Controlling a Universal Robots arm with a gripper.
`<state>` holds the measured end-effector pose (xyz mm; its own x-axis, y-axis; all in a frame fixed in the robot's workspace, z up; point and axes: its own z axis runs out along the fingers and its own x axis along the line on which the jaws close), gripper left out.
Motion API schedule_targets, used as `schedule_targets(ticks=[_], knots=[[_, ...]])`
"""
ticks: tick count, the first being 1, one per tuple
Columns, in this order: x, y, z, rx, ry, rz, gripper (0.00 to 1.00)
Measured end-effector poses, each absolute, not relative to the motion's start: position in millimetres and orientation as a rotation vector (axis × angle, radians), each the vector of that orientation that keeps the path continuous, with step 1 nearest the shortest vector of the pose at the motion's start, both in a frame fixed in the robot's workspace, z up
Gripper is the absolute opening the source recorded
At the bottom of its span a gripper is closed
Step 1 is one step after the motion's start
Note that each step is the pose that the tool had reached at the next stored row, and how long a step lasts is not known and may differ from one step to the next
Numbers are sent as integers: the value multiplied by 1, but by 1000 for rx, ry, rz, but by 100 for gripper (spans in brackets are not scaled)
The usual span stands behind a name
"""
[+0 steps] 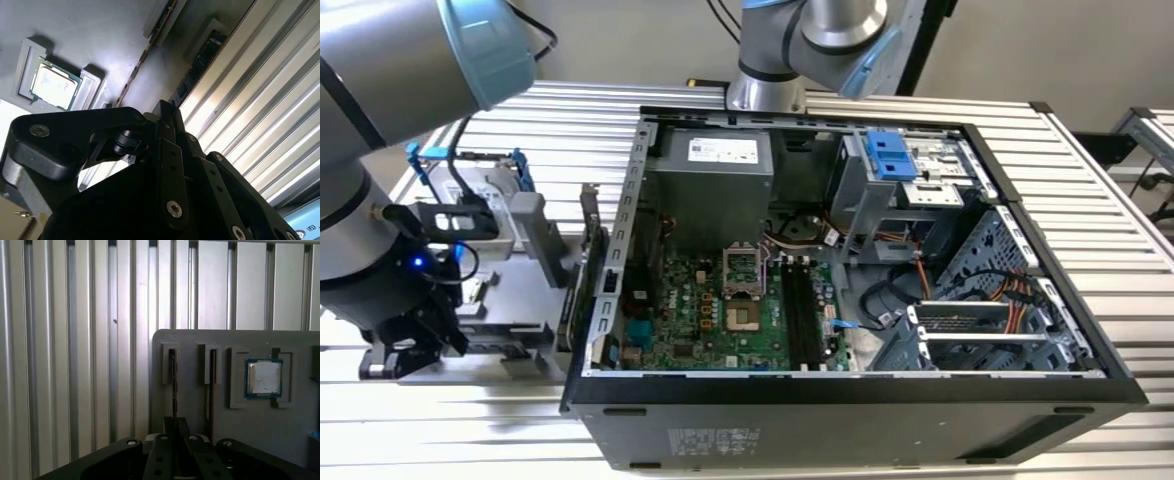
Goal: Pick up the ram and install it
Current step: 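Pick up the ram and move it above insertion slot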
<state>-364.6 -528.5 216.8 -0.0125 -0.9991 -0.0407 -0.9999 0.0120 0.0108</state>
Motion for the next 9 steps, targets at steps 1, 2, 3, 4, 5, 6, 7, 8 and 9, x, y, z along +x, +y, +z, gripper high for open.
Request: schedule_targets(ticks=[1,2,3,4,5,6,7,8,9], knots=[[-365,-529,217,-2192,2219,57,0],[-365,-529,218,-2192,2219,57,0],[-365,-529,219,-2192,2219,57,0],[-365,-529,219,-2192,2219,57,0],[-365,-529,220,-2192,2219,57,0],[-365,-529,221,-2192,2219,57,0],[-365,-528,222,-2192,2219,57,0],[-365,-528,222,-2192,2219,57,0],[-365,-528,222,-2192,2219,57,0]])
